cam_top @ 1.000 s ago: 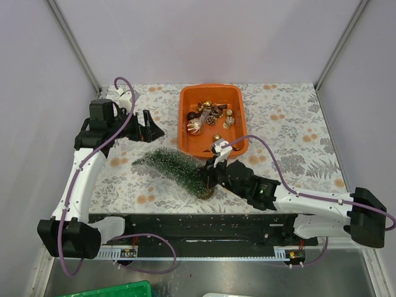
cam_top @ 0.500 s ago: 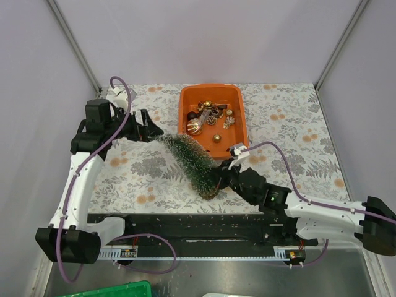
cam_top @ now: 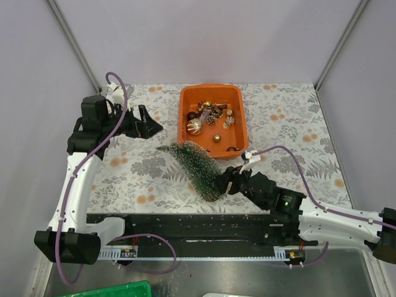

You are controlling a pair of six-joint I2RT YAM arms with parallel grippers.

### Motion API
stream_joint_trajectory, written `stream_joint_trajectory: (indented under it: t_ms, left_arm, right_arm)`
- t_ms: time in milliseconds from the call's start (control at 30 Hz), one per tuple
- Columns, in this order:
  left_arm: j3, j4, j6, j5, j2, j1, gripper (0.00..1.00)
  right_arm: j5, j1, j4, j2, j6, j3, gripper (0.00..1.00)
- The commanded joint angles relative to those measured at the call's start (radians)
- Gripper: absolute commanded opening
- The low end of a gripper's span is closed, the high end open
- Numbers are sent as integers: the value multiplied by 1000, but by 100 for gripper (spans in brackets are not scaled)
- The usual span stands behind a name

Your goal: Decorate the small christmas tree

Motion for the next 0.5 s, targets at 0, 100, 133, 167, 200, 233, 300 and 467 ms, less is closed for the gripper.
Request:
stream_joint_trajectory:
  t_ms: [0, 100, 133, 167, 200, 233, 300, 467]
  left_arm:
    - [28, 25, 4, -13, -2, 3, 99]
    - [17, 35, 12, -42, 15, 1, 99]
    - [14, 40, 15, -53, 18, 3, 99]
    - [8, 49, 17, -63, 23, 1, 99]
    - [5, 55, 17, -77, 27, 1, 99]
    - [0, 64, 17, -83, 29, 1, 99]
    - [-3, 80, 14, -90, 40, 1, 99]
    - [0, 103, 7, -102, 77, -6, 99]
  right_arm:
    - [18, 7, -133, -90, -6, 66, 70]
    - [81, 7, -224, -177, -17, 117, 72]
    - [98, 7, -244, -195, -32, 137, 72]
    - [118, 7, -258, -217, -48, 157, 73]
    - [133, 7, -267, -231, -67, 172, 74]
    - [144, 7, -281, -237, -86, 195, 76]
    - [181, 9, -311, -223, -120, 238, 78]
    - [279, 7, -339, -134, -198, 353, 84]
